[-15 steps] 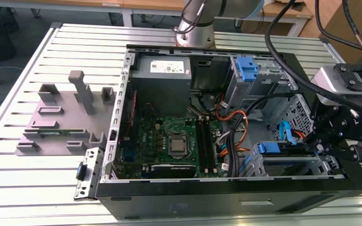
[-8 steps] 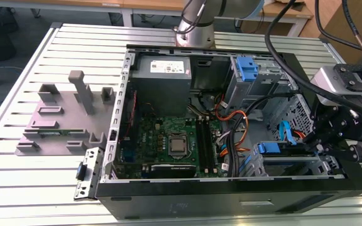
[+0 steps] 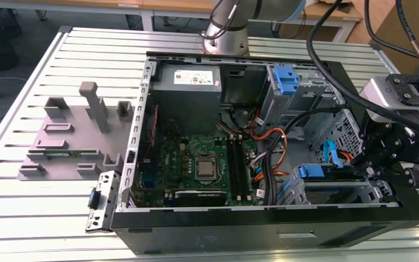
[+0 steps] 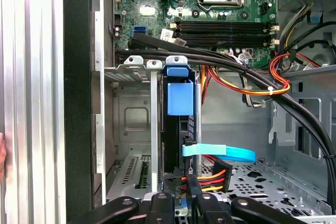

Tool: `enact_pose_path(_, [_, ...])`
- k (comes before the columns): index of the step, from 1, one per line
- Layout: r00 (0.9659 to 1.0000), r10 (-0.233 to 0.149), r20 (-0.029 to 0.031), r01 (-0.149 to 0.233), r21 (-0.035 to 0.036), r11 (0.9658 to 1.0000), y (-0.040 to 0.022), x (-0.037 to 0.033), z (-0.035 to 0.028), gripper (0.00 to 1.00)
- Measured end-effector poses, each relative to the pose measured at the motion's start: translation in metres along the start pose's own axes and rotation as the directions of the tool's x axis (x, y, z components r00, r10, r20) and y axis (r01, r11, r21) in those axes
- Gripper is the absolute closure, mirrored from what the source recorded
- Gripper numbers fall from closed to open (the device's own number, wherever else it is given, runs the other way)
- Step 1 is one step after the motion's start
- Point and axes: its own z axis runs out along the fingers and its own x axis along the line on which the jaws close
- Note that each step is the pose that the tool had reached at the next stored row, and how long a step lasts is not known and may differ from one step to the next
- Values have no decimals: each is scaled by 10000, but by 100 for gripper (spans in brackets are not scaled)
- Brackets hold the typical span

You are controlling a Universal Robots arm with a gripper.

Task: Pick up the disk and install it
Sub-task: 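Insert the second disk wire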

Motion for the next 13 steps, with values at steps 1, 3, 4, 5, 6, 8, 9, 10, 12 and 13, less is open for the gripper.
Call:
enact_pose_path(1, [10000,0,0,0,0,10000,0,0,0,76])
enact_pose_path(3, [10000,0,0,0,0,10000,0,0,0,78])
enact_pose_path(4, [10000,0,0,0,0,10000,0,0,1,78])
enact_pose_path(5, [10000,0,0,0,0,10000,0,0,1,84])
enact_pose_path(6, [10000,0,1,0,0,10000,0,0,1,84])
enact_pose_path(8, [10000,0,1,0,0,10000,0,0,1,84])
enact_pose_path(9, [10000,0,0,0,0,10000,0,0,1,84])
enact_pose_path(10, [10000,0,1,0,0,10000,0,0,1,84])
enact_pose_path(12, [10000,0,1,0,0,10000,0,-5,-7,84])
enact_pose_path(13, [10000,0,3,0,0,10000,0,-5,-7,84])
